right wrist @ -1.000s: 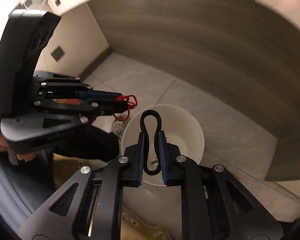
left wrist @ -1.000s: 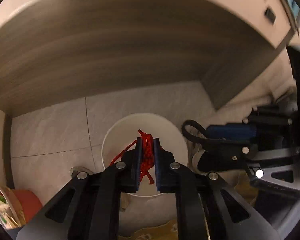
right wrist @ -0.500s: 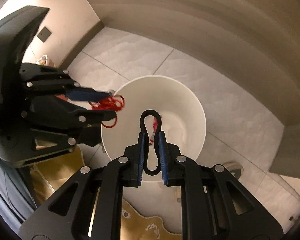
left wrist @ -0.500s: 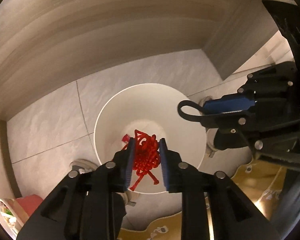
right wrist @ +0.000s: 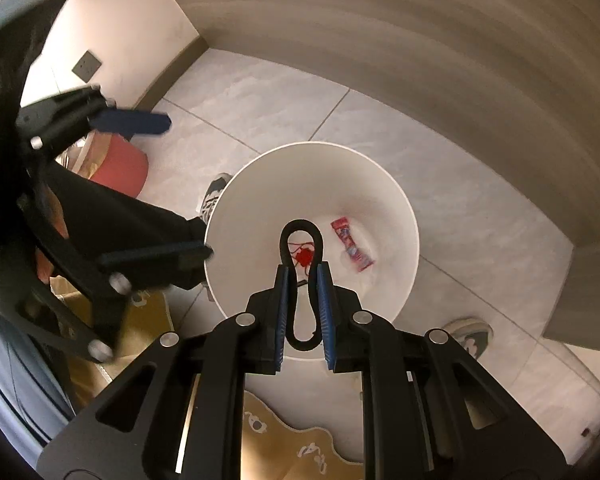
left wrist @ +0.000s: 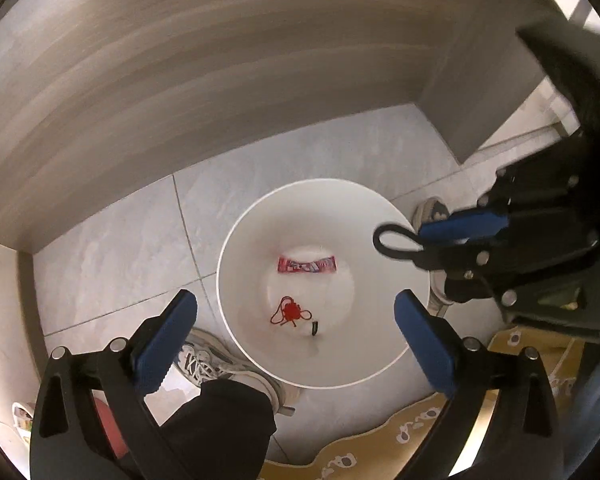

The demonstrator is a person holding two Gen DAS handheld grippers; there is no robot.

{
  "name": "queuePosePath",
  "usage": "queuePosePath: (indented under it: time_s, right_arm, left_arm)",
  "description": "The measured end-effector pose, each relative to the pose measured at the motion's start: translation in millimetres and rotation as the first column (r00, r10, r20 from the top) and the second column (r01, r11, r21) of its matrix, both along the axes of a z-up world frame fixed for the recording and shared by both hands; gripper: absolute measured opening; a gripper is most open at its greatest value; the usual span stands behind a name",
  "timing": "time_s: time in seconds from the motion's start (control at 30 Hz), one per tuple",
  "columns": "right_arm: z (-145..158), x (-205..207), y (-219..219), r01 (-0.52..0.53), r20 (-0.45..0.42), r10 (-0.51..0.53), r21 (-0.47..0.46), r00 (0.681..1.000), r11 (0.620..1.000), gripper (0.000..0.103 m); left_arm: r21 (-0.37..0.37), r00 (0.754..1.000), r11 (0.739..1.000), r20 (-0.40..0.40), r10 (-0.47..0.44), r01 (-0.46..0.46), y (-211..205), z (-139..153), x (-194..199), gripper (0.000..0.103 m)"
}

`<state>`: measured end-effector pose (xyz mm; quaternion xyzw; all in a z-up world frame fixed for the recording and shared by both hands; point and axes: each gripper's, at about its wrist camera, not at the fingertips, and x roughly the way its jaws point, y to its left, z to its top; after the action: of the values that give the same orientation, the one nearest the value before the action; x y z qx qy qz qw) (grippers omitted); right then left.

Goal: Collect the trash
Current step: 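Carry both items over the bin and open both grippers to drop them, then raise both open grippers away from the bin and return to the bed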

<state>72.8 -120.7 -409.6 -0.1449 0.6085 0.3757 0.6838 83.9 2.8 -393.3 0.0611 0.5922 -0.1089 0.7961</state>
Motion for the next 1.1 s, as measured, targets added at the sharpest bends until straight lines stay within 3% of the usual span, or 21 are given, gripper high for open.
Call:
queuePosePath:
  time_s: [0.13,0.2,0.27,0.5,0.63,0.8,0.83,0.9,1.1]
  right_arm:
    - [-5.8,-2.5,6.1,-0.020,-0.004,0.020,-0.019,1.000,1.000,0.017]
    - [-9.1,-2.5,8.3,-0.023,-0.005,0.023,-0.032,1.000,0.999,0.043]
    - [-9.9,-1.8,8.1,-0.012,0.003,0.013,-0.040,1.000,0.999,0.058]
    - [0.4,-0.3,-0.8,0.037,0.032,-0.036,-0.055,0.999,0.998,0.074]
    - [17.3,1.2,-10.4,0.088,0.068,-0.084,-0.045,0.994,0.995,0.075]
    - [83.5,-10.0,-25.7,0.136,0.225,-0.131,-0.006,0.966,0.991,0.075]
    - [103.2,-15.8,-31.3,0.143,0.250,-0.145,0.026,0.957,0.989,0.077]
    - [144.8,-28.3,-46.2,0.164,0.283,-0.188,0.105,0.941,0.981,0.096]
    - [263.8,-43.3,-79.0,0.182,0.399,-0.267,0.239,0.877,0.954,0.098]
  left_arm:
    - [-0.009,0.999,0.999,-0.006,0.034,-0.034,13.6,1.7,-1.3,0.097]
    - [0.002,0.999,1.000,-0.011,0.031,-0.031,13.3,-0.4,-1.2,0.097]
    - [0.009,1.000,1.000,-0.014,0.024,-0.024,9.3,0.8,-0.7,0.097]
    - [0.004,1.000,1.000,0.008,0.017,-0.017,7.8,6.9,-2.9,0.097]
    - [-0.011,0.998,1.000,0.051,0.020,-0.020,11.1,21.5,-9.1,0.097]
    - [-0.055,0.985,0.998,0.169,0.021,-0.012,14.9,73.0,-26.1,0.097]
    - [-0.064,0.980,0.998,0.200,0.020,-0.007,14.3,89.0,-31.4,0.097]
    - [-0.092,0.965,0.996,0.262,0.019,0.006,13.5,122.3,-42.7,0.097]
    - [-0.131,0.905,0.990,0.426,0.007,0.054,2.3,237.5,-54.4,0.097]
